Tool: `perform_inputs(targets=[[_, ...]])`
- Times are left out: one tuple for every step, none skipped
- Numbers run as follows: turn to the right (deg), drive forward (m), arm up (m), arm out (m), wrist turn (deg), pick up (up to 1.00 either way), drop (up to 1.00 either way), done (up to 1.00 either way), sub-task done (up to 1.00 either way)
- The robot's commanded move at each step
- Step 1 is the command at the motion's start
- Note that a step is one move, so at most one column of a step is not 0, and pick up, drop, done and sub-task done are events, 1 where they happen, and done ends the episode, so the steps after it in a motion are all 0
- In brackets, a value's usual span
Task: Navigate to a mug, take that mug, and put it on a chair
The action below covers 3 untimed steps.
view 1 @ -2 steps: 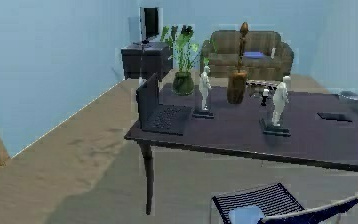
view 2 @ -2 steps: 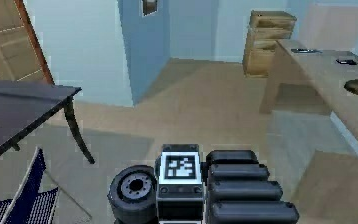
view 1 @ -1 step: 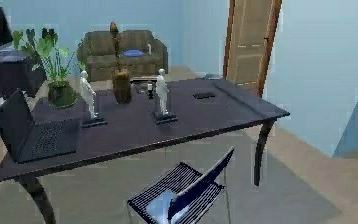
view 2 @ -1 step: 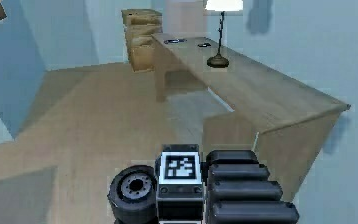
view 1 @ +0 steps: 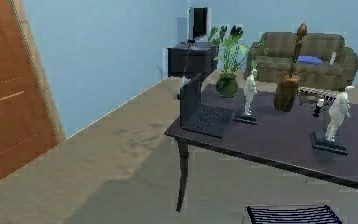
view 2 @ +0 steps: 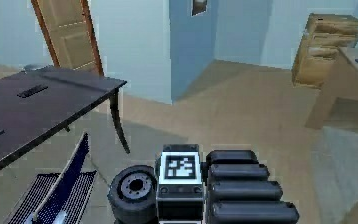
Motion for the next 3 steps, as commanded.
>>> perform_inputs(targets=[[-45.0, 0.00, 0.00, 0.00, 0.0, 0.00, 0.00, 0.00, 0.00], [-12.0, 0.00, 0.00, 0.00, 0.0, 0.00, 0.00, 0.00, 0.00], [0.0, 0.00, 0.00, 0.48, 0.0, 0.00, 0.00, 0.00, 0.00]])
